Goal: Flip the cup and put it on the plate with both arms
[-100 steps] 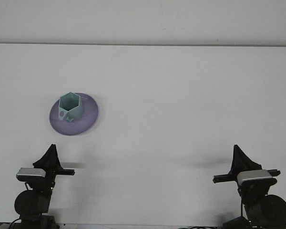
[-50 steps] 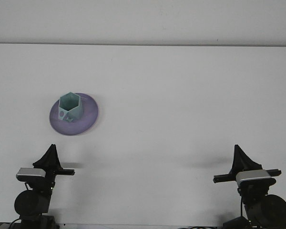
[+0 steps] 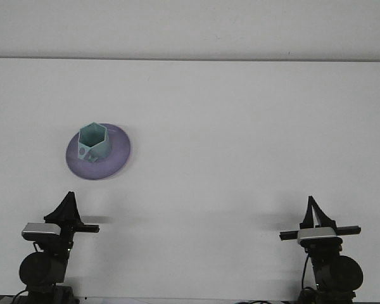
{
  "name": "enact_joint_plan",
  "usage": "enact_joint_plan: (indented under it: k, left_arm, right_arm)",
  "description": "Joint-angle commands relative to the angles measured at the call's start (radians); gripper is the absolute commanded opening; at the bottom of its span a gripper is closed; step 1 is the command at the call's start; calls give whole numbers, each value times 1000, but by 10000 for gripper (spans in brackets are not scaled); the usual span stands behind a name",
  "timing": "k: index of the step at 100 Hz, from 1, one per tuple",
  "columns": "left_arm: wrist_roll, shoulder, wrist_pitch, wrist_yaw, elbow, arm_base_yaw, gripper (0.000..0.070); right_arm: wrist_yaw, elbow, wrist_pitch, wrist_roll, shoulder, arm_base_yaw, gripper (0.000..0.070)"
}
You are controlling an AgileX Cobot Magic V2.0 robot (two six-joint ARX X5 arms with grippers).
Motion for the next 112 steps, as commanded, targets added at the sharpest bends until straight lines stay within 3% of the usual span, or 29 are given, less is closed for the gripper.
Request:
enact_joint_plan:
  k: [1, 26, 112]
  left_arm:
    - [1, -1, 10, 2, -19, -3, 12]
    - [1, -1, 11, 2, -19, -3, 12]
    - [1, -1, 11, 2, -19, -3, 12]
  right_arm:
    - [-5, -18, 28, -11, -2, -4, 0]
    - [-39, -92, 119, -10, -2, -5, 0]
    - [-34, -92, 123, -11, -2, -5, 0]
